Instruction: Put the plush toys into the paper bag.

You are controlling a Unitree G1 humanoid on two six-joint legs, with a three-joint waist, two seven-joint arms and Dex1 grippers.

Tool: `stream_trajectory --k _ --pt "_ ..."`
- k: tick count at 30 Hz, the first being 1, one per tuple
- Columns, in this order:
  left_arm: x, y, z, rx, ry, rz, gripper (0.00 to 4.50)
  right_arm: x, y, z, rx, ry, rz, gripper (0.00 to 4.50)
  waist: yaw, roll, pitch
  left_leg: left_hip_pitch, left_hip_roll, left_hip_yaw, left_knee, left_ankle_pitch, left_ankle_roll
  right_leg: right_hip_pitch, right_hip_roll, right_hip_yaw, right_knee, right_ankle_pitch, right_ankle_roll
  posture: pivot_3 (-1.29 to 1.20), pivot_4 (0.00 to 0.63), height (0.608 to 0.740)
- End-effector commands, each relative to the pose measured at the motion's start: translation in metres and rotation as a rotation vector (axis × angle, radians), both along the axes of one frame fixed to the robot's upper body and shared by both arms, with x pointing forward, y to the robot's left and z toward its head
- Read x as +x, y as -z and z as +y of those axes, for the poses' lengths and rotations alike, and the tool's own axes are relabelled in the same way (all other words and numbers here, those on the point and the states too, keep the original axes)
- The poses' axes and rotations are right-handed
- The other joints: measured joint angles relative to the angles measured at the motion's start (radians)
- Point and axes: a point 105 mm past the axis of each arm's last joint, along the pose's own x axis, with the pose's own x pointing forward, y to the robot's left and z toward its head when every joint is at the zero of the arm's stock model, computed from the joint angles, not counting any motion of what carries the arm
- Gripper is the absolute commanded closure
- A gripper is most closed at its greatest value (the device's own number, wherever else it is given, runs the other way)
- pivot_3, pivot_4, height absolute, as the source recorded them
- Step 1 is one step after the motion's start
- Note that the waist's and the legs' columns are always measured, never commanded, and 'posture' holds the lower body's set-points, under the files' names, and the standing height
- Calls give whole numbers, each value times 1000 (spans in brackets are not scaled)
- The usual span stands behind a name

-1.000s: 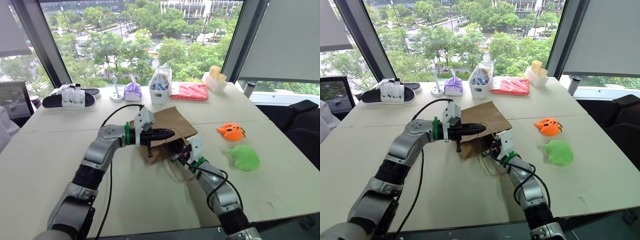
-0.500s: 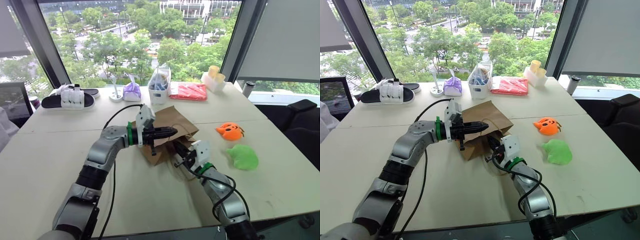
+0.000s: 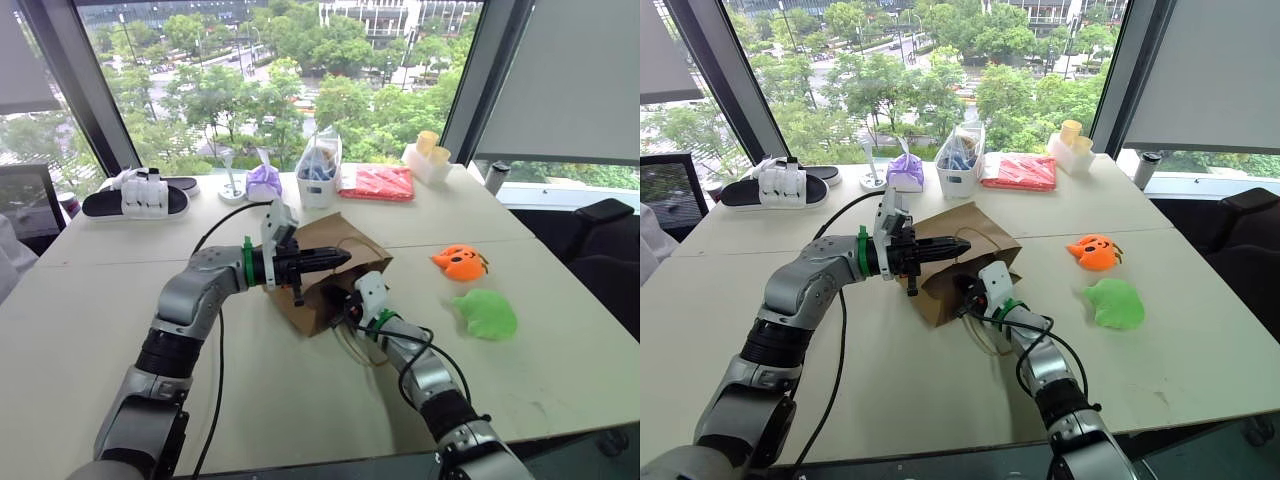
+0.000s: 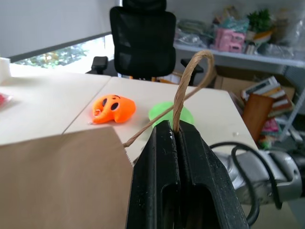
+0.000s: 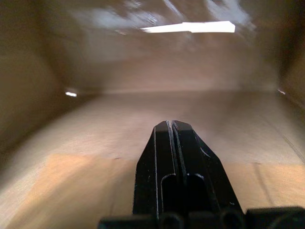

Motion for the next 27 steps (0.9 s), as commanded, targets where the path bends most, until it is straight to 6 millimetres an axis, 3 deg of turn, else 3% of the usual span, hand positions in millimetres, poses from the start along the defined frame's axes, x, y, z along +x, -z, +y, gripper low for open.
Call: stream_trajectory --k 1,7,21,27 --pt "-2 -24 2 -64 -10 -54 4458 1 1 8 -42 -35 -7 4500 1 0 0 0 0 0 0 0 0 0 0 0 1 0 0 0 150 740" --pt "7 -35 9 -135 -78 -40 4458 -2 11 4 -71 -34 7 4500 -1 0 0 0 0 0 0 0 0 0 0 0 2 0 0 0 150 740" --pt "9 -28 7 -164 -107 -13 4458 -3 7 -5 -46 15 -5 4500 2 0 0 0 -1 0 0 0 -1 0 -1 0 2 0 0 0 150 740" --pt "3 -19 1 -140 -75 -3 4458 -15 -27 -18 101 47 -96 4500 2 0 0 -1 -1 -1 0 0 -1 -1 -1 0 2 0 0 0 150 740"
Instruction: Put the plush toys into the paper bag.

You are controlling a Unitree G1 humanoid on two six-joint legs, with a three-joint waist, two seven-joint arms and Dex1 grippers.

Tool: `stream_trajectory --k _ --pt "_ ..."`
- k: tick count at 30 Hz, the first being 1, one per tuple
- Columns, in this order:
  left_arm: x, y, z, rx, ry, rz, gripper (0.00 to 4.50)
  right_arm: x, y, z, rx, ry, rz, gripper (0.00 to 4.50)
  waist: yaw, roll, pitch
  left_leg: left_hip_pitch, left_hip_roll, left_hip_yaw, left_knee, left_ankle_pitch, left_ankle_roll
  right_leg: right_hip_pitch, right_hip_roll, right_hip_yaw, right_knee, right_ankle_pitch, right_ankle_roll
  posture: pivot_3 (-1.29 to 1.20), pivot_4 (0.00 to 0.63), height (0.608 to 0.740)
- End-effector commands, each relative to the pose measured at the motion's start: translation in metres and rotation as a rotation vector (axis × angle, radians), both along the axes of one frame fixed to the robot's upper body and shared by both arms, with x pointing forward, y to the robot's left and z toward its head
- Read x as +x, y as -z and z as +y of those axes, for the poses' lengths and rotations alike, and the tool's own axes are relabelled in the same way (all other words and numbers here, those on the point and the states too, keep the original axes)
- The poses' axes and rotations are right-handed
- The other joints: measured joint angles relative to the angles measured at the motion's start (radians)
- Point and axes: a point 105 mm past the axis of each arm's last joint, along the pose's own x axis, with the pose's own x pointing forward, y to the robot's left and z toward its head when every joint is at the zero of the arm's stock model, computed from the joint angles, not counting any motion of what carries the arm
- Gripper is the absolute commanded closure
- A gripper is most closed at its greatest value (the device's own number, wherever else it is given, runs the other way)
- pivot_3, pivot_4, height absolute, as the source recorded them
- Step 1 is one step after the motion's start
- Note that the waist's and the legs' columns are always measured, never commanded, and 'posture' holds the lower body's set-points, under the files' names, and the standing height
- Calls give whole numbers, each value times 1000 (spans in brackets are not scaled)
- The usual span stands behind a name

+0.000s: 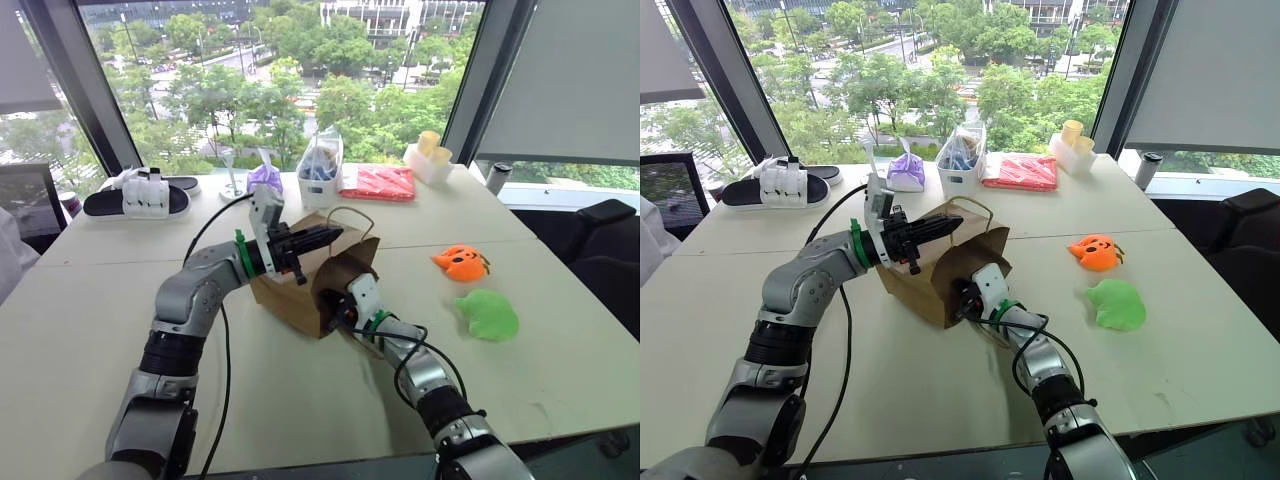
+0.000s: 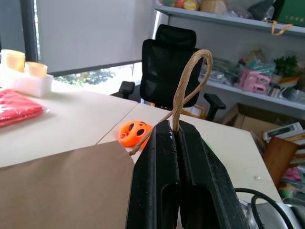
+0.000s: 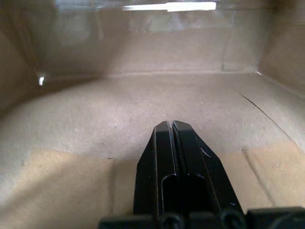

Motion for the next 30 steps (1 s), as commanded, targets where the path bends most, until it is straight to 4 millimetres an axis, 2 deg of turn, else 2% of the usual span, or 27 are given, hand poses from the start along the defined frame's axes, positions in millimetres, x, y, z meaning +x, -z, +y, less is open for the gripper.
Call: stream_trajectory --k 1,5,8,9,13,16,17,20,23,26,30 --pt "-8 -8 -4 2 32 -53 4458 -10 -36 -8 101 -1 -96 4500 0 0 0 -1 0 0 0 0 0 -1 0 0 0 0 0 0 150 740" --pt "-10 -6 -5 16 41 -54 4458 -28 -52 -20 155 11 -112 4500 1 0 0 -1 0 0 0 0 0 -1 0 0 0 0 0 0 150 740" --pt "-11 -4 -5 28 55 -56 4458 -58 -78 -53 272 97 -108 4500 9 0 0 -1 0 -1 0 0 0 -1 0 0 0 0 0 0 150 740" --pt "-11 -4 -5 29 56 -56 4458 -63 -81 -56 282 109 -100 4500 8 0 0 -1 0 -2 0 0 0 -1 0 0 0 0 0 0 150 740" --pt "-12 -2 -5 37 73 -52 4458 -76 -91 -100 330 269 -74 4500 8 0 0 -1 -1 -1 0 -3 5 1 0 1 -3 0 0 0 150 740" --pt "-13 0 -7 44 83 -52 4500 -79 -102 -144 329 454 -116 3647 8 0 0 1 0 -1 0 -3 5 2 0 0 -3 0 0 0 150 740" --pt "-13 1 -7 46 88 -51 4500 -79 -100 -165 242 552 -125 3245 8 0 0 1 0 -1 0 -3 5 2 0 0 -3 0 0 0 150 740" --pt "-12 2 -9 47 95 -50 4500 -84 -98 -208 57 747 -145 1641 11 0 0 0 0 0 0 -3 5 2 0 0 -3 0 0 0 150 740" --pt "-12 3 -12 47 98 -51 4500 -87 -90 -222 -74 814 -115 131 9 0 0 0 -1 0 0 -3 6 3 0 0 -4 0 0 0 150 740" --pt "-12 4 -14 44 101 -52 4500 -89 -81 -223 -167 822 -75 54 7 0 0 0 0 0 0 -3 6 3 1 0 -4 0 0 0 150 740" --pt "-11 4 -16 40 97 -52 4500 -88 -66 -223 -111 837 26 54 7 0 0 1 1 1 0 -3 6 3 1 1 -4 0 0 0 150 740"
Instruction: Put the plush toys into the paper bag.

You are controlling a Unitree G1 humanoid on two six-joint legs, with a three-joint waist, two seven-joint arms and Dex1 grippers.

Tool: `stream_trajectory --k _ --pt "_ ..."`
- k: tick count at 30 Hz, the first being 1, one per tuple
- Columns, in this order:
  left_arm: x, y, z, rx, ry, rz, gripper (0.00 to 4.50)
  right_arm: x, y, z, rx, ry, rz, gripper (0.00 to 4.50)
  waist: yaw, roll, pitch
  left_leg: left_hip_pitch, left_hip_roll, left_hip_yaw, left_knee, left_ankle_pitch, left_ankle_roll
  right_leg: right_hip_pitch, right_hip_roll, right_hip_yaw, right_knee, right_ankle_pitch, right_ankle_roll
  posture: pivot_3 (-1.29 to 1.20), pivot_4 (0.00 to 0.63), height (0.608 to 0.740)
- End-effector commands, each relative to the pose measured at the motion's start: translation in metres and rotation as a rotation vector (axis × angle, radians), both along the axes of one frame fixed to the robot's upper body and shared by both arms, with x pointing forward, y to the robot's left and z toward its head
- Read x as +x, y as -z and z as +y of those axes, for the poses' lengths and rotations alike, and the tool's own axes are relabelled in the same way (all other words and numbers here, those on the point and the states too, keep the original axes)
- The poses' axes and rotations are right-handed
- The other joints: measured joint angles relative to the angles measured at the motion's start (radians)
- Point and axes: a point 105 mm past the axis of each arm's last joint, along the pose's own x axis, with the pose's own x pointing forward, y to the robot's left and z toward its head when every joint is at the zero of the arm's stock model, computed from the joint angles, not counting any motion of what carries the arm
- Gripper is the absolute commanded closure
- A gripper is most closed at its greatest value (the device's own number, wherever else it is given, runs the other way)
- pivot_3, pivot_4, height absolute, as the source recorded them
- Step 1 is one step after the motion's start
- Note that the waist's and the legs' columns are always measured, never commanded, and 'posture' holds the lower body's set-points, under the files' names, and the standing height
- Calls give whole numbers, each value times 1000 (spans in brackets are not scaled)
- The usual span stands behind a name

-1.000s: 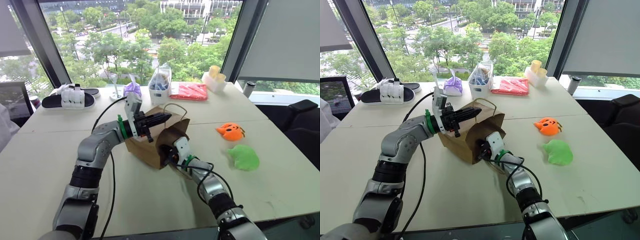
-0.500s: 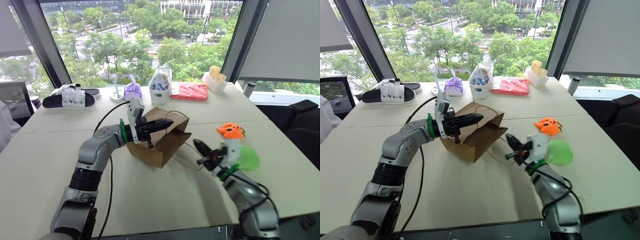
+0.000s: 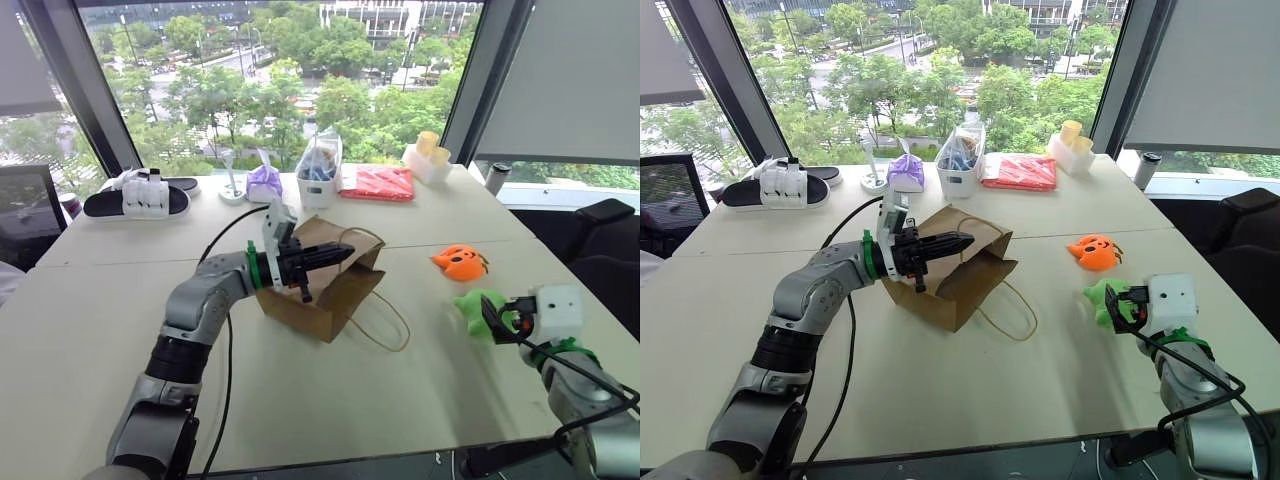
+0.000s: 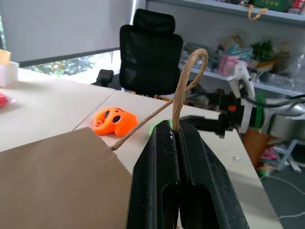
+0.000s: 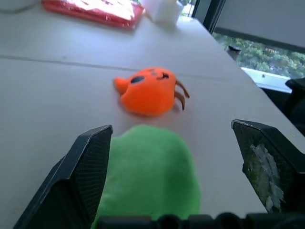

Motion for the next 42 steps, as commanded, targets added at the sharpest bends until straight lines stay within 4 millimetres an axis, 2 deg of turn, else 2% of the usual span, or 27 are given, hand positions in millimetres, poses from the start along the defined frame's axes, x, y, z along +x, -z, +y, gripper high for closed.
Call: stream_trajectory --k 1,4,7,8,11,14,17,18,20,22,25,29,34,42 --pt "0 -10 -1 -14 -6 -48 4500 1 0 0 52 15 14 54 1 0 0 0 0 0 0 0 0 0 0 0 0 0 0 0 150 740" --pt "0 -10 -3 -15 -7 -50 4500 8 25 -5 203 59 120 54 1 0 0 0 0 0 0 0 0 1 0 0 0 0 0 0 150 740" --pt "2 -10 -2 -14 -9 -53 4500 12 39 -8 183 68 216 54 5 0 0 0 0 0 1 0 0 1 0 0 0 0 0 0 150 740" --pt "2 -10 -1 -13 -10 -54 4500 13 41 -8 179 68 225 284 5 0 0 0 0 0 0 0 0 1 0 0 0 0 0 0 150 740" --pt "4 -10 1 -11 -13 -59 4500 17 42 -8 170 63 225 1395 2 0 0 0 -1 0 0 0 0 1 0 0 -1 0 0 0 150 740" --pt "5 -11 2 -12 -15 -61 4500 18 41 -6 161 61 220 2979 0 0 0 0 0 -1 0 0 0 1 0 0 0 0 0 0 150 740" --pt "5 -11 1 -12 -14 -63 4500 19 40 -6 145 65 207 4325 1 0 0 0 0 0 0 0 0 1 0 0 0 0 0 0 150 740" --pt "5 -11 0 -13 -14 -64 4500 19 39 -6 141 66 199 4447 1 0 0 0 0 0 0 0 0 1 0 0 0 0 0 0 150 740" --pt "5 -12 0 -13 -14 -65 4500 21 35 -4 131 53 177 4447 0 0 0 0 0 0 0 0 0 1 0 0 -1 0 0 0 150 740" --pt "6 -13 -1 -13 -14 -69 4500 23 14 6 92 -39 82 4447 1 0 0 0 0 0 0 0 0 1 0 0 0 0 0 0 150 740" --pt "7 -16 -3 -5 -4 -81 4500 20 -22 43 35 -333 -44 4447 0 1 0 0 0 0 0 0 0 1 0 0 0 0 0 0 150 740" --pt "6 -17 -4 14 27 -91 4500 12 -48 78 40 -588 -97 4447 0 1 0 0 0 -1 1 0 0 2 0 -1 -1 0 0 0 150 740" --pt "3 -20 -8 36 73 -98 4500 13 -41 121 18 -832 -16 4447 0 0 0 1 0 -1 1 0 0 2 0 -1 -1 0 0 0 150 740" --pt "-2 -24 -9 49 106 -102 4500 34 -12 152 -55 -942 36 4447 0 0 0 0 -1 -1 1 0 0 2 0 -1 -1 0 0 0 150 740"
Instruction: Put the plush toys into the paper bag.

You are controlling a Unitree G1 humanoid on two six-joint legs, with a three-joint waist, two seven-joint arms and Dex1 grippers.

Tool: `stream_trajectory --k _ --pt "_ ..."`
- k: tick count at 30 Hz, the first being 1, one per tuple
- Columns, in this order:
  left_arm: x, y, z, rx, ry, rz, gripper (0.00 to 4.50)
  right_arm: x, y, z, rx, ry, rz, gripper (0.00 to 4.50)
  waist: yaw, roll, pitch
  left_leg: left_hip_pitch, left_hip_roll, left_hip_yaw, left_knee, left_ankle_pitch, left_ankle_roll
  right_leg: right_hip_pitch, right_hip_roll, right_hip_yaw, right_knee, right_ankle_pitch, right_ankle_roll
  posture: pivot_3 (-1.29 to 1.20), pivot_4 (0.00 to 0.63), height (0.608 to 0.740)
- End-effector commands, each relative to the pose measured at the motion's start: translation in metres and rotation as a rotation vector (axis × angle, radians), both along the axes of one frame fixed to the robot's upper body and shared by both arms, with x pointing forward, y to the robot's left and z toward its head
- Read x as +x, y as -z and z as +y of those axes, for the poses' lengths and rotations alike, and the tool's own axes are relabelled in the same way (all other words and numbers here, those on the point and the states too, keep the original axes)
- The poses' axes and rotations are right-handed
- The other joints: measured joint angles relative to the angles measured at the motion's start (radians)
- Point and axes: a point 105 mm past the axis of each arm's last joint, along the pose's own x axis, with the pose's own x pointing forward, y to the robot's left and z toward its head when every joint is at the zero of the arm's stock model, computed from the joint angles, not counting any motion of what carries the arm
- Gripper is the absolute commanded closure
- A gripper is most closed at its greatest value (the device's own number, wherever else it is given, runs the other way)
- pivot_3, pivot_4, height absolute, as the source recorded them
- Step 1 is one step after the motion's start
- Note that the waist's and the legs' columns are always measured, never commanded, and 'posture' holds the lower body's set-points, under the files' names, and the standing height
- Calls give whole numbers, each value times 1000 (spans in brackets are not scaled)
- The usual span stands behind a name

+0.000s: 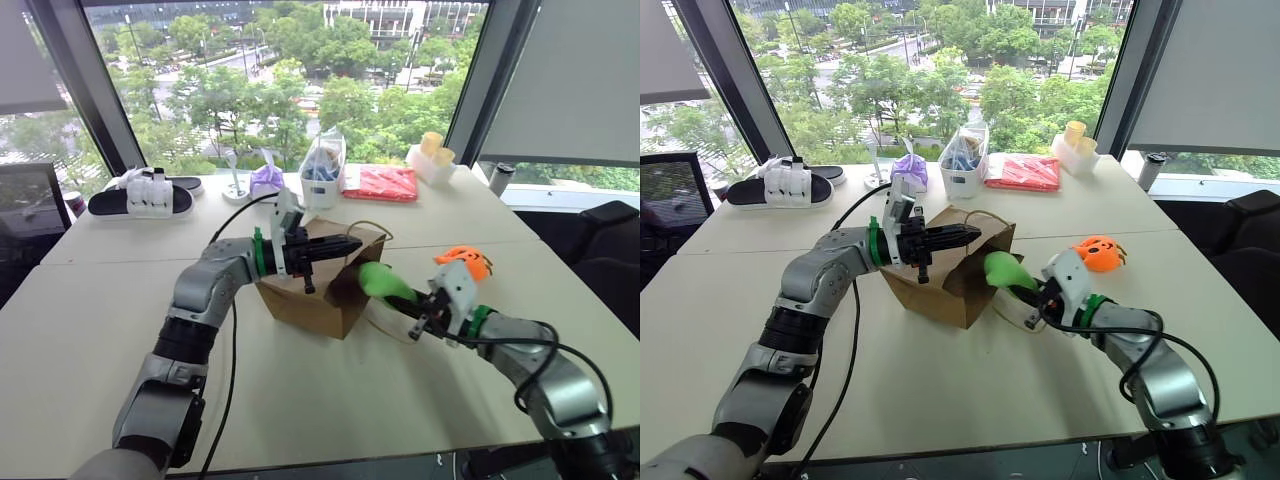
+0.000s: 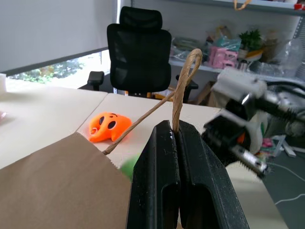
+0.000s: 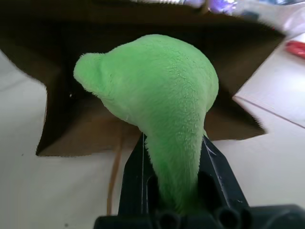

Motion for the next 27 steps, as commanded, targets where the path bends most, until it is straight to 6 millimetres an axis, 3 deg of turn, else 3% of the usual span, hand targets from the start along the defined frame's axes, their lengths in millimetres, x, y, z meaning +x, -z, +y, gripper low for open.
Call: stream_trajectory --k 1,5,10,18,22,24,27 --pt "-7 -11 -2 10 38 -45 4500 10 -3 14 -29 -49 -65 4447 -1 0 0 0 0 0 0 0 0 0 0 0 0 0 0 0 150 740" --pt "-12 -7 -3 37 57 -43 4500 27 -4 48 -78 -153 -133 4447 -8 0 0 0 0 1 0 2 -3 -1 0 0 1 0 0 0 150 740" --pt "-14 -4 -5 44 64 -43 4500 34 -3 71 -153 -248 -187 4447 0 0 0 -1 0 -1 -1 3 -5 -2 0 0 1 0 0 0 150 740" --pt "-15 -7 -4 14 57 -34 4500 54 12 86 -227 -256 -233 4447 -5 0 0 -1 -1 0 0 3 -6 -3 -1 0 1 0 0 0 150 740" --pt "-11 -9 1 8 27 -40 4500 59 5 84 -209 -235 -287 2724 -5 0 0 -1 -1 0 -1 3 -6 -4 -1 0 2 0 0 0 150 740" --pt "-8 -11 3 -2 10 -40 4500 58 -2 80 -193 -221 -314 1632 -4 0 0 -1 -1 0 -1 3 -6 -4 -1 0 2 0 0 0 150 740" --pt "-6 -12 4 -5 -4 -42 4500 56 -15 61 -162 -132 -374 158 -2 0 0 -1 -1 0 -1 3 -6 -4 -1 0 2 0 0 0 150 740"
